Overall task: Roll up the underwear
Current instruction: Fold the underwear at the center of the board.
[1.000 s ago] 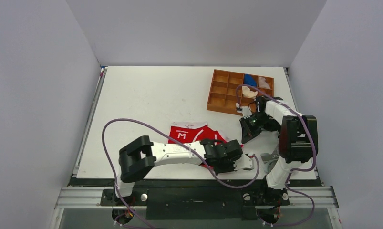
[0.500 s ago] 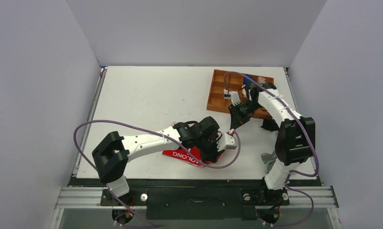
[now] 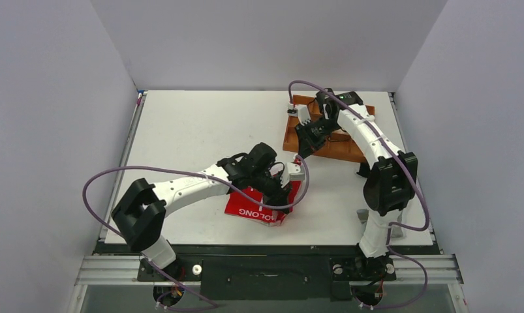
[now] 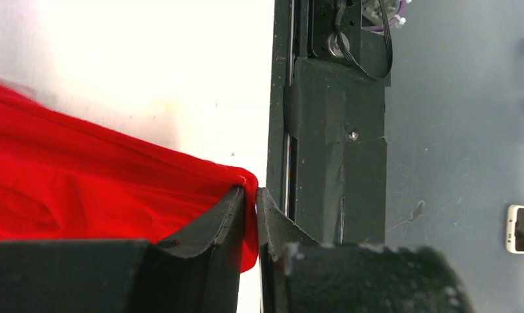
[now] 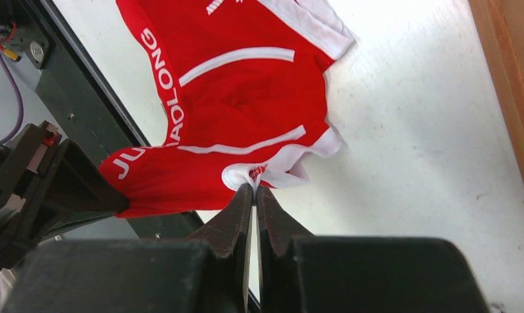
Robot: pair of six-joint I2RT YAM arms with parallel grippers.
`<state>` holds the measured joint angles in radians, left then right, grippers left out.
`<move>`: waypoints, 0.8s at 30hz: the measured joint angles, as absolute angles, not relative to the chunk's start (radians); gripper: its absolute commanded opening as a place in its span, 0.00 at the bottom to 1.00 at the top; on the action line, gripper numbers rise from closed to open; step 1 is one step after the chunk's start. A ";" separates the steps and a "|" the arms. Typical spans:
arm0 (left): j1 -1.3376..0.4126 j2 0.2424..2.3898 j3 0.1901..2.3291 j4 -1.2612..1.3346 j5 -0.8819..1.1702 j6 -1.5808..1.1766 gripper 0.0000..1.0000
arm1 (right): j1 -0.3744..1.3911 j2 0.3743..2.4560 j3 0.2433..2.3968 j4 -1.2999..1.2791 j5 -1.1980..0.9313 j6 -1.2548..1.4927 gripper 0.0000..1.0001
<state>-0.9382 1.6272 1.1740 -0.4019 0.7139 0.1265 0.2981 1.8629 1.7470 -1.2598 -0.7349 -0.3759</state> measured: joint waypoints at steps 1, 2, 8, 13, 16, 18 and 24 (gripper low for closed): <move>-0.921 1.618 1.157 -0.388 0.725 0.113 0.09 | 0.307 1.881 1.765 -1.261 -0.730 -0.369 0.00; -0.900 1.605 1.136 -0.376 0.742 0.098 0.09 | 0.318 1.898 1.782 -1.263 -0.725 -0.361 0.00; -0.804 1.550 1.063 -0.331 0.804 0.043 0.09 | 0.387 1.991 1.901 -1.261 -0.699 -0.319 0.00; -0.748 1.510 1.010 -0.317 0.839 0.028 0.09 | 0.453 2.065 2.020 -1.257 -0.680 -0.290 0.00; -0.714 1.498 0.993 -0.321 0.850 0.032 0.09 | 0.491 2.108 2.077 -1.249 -0.660 -0.274 0.00; -0.688 1.488 0.980 -0.331 0.854 0.040 0.09 | 0.510 2.131 2.105 -1.242 -0.645 -0.266 0.00; -0.608 1.464 0.942 -0.381 0.853 0.084 0.09 | 0.557 2.205 2.204 -1.222 -0.588 -0.229 0.00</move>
<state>-0.6083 1.4643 0.9421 -0.3809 0.8532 0.0845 0.5571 2.2051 2.2044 -1.2224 -0.5880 -0.2295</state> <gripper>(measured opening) 0.094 0.007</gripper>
